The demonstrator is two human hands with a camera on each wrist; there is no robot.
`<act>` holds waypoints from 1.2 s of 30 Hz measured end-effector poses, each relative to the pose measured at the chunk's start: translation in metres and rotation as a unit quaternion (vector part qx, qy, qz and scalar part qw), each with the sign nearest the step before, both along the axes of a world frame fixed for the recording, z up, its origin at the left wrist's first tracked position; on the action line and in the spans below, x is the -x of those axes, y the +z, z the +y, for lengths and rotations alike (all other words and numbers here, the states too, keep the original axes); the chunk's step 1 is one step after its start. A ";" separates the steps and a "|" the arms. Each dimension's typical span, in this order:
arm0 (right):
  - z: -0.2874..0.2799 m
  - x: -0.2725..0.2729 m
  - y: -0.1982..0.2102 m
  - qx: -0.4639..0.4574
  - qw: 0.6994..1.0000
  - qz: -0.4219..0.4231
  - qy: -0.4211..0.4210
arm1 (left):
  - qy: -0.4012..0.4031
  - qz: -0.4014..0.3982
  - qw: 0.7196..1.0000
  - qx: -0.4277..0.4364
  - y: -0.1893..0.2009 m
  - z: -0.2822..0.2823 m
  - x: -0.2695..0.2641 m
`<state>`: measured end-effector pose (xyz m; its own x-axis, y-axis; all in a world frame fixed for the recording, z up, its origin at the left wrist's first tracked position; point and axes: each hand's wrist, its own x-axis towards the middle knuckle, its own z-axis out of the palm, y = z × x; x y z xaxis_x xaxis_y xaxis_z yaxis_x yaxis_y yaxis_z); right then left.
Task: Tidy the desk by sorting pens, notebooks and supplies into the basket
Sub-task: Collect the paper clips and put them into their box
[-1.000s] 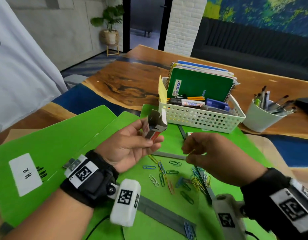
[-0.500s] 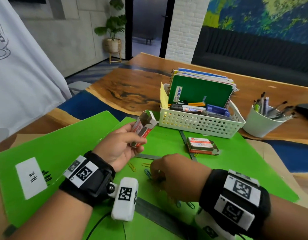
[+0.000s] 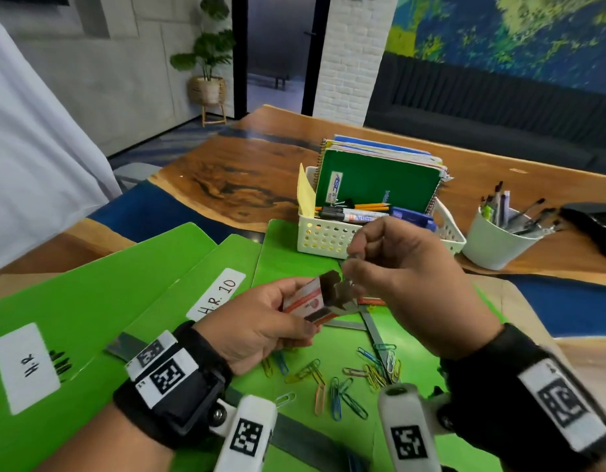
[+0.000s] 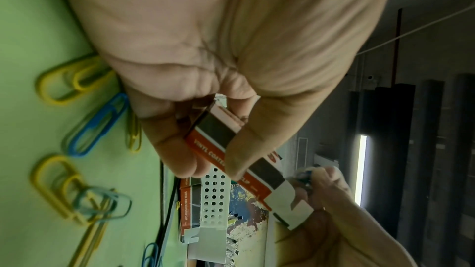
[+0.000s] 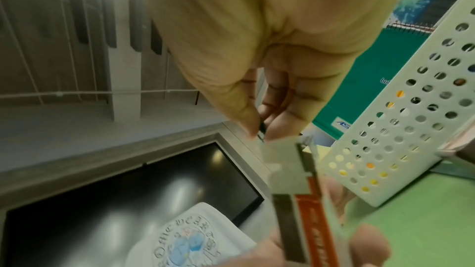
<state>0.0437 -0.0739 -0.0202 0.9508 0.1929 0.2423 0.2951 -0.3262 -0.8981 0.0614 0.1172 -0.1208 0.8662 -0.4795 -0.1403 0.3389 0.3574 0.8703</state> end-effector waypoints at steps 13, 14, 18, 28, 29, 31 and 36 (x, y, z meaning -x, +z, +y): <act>0.004 -0.003 -0.032 0.008 0.995 0.016 -0.101 | -0.013 -0.009 1.000 0.007 -0.001 -0.002 0.003; 0.007 -0.003 -0.032 0.002 0.995 0.018 -0.101 | -0.012 -0.008 1.000 0.007 0.000 -0.002 0.003; 0.011 0.000 -0.035 0.134 0.987 0.001 -0.093 | -0.007 -0.005 1.000 0.011 0.002 0.000 0.003; -0.041 0.013 -0.021 0.429 0.894 0.113 0.054 | 0.016 0.021 0.992 0.127 0.005 0.009 -0.002; -0.043 0.016 -0.025 0.493 0.857 0.124 0.080 | 0.015 0.023 0.992 0.125 0.005 0.007 -0.002; -0.045 0.023 -0.033 0.572 0.806 0.116 0.096 | 0.013 0.026 0.993 0.118 0.005 0.005 -0.001; -0.036 0.026 -0.047 0.543 0.827 0.083 0.120 | 0.012 0.036 0.993 0.111 0.005 0.005 0.000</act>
